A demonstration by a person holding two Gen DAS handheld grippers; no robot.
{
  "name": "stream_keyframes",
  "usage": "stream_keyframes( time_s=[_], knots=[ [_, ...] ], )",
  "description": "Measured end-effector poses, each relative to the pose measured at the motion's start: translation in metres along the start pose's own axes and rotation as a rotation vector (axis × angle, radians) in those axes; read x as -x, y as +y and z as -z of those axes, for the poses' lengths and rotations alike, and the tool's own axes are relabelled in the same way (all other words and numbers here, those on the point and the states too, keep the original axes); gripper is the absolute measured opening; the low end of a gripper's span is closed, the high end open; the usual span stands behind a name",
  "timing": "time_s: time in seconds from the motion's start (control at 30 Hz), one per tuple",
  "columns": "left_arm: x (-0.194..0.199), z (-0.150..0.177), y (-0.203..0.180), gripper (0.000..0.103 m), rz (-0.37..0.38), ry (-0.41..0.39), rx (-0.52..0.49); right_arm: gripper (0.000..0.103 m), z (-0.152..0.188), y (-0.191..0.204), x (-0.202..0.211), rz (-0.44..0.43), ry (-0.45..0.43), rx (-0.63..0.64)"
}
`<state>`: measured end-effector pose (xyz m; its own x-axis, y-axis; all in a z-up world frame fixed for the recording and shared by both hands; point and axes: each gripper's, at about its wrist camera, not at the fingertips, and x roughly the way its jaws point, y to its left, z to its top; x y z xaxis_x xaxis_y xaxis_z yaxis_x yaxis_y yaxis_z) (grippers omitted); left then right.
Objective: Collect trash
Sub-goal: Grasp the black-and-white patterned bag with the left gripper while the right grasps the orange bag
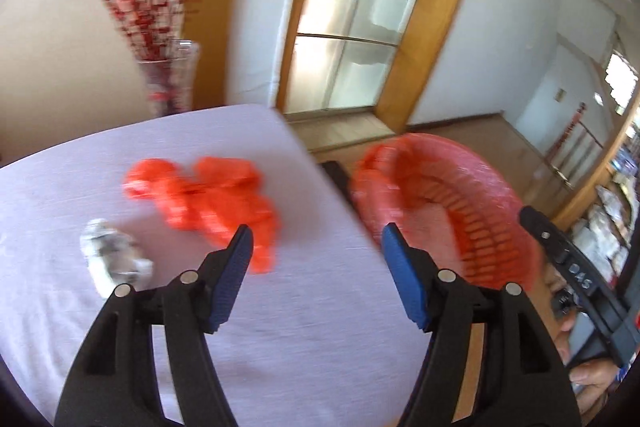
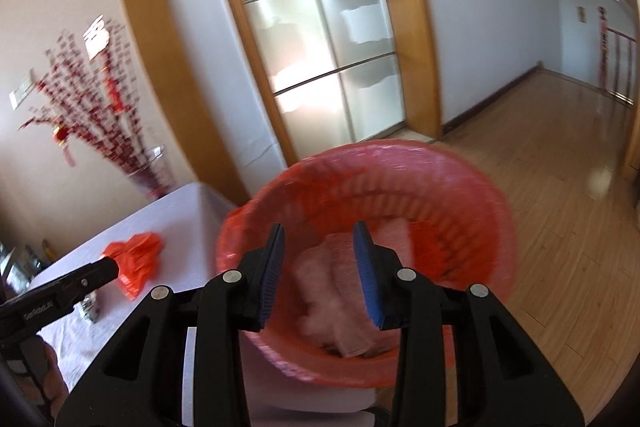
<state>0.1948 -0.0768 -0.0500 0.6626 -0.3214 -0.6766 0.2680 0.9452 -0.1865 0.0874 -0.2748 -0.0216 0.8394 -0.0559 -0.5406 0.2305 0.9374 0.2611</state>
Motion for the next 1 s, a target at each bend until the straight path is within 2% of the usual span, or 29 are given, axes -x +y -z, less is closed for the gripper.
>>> stream_keyframes(
  time_s=[0.07, 0.17, 0.23, 0.43, 0.53, 0.6, 0.67, 0.7, 0.73, 0.83, 1.0],
  knots=[
    [0.008, 0.0, 0.025, 0.07, -0.077, -0.015, 0.022, 0.041, 0.003, 0.018, -0.005, -0.035, 0.02, 0.037],
    [0.01, 0.003, 0.066, 0.073, -0.225, -0.015, 0.057, 0.057, 0.01, 0.046, -0.011, -0.088, 0.043, 0.084],
    [0.006, 0.005, 0.088, 0.073, -0.26, 0.017, 0.099, 0.058, 0.014, 0.06, -0.014, -0.117, 0.058, 0.108],
    [-0.01, 0.013, 0.129, 0.072, -0.237, 0.1, 0.215, 0.058, 0.029, 0.099, -0.025, -0.172, 0.113, 0.191],
    [-0.018, 0.015, 0.137, 0.065, -0.247, 0.11, 0.219, 0.058, 0.033, 0.111, -0.029, -0.182, 0.128, 0.22],
    [-0.019, 0.014, 0.14, 0.056, -0.251, 0.11, 0.21, 0.058, 0.034, 0.117, -0.032, -0.187, 0.136, 0.233],
    [-0.017, 0.013, 0.143, 0.032, -0.227, 0.107, 0.215, 0.058, 0.034, 0.121, -0.035, -0.193, 0.143, 0.239],
    [-0.018, 0.011, 0.145, 0.023, -0.213, 0.11, 0.219, 0.058, 0.034, 0.124, -0.035, -0.199, 0.147, 0.241],
    [-0.017, 0.011, 0.147, 0.019, -0.199, 0.111, 0.227, 0.058, 0.034, 0.127, -0.037, -0.206, 0.151, 0.245],
    [-0.01, 0.016, 0.156, 0.017, -0.189, 0.095, 0.243, 0.058, 0.032, 0.138, -0.043, -0.223, 0.159, 0.258],
    [0.012, 0.023, 0.168, 0.016, -0.218, 0.059, 0.264, 0.058, 0.029, 0.162, -0.06, -0.284, 0.209, 0.266]
  ],
)
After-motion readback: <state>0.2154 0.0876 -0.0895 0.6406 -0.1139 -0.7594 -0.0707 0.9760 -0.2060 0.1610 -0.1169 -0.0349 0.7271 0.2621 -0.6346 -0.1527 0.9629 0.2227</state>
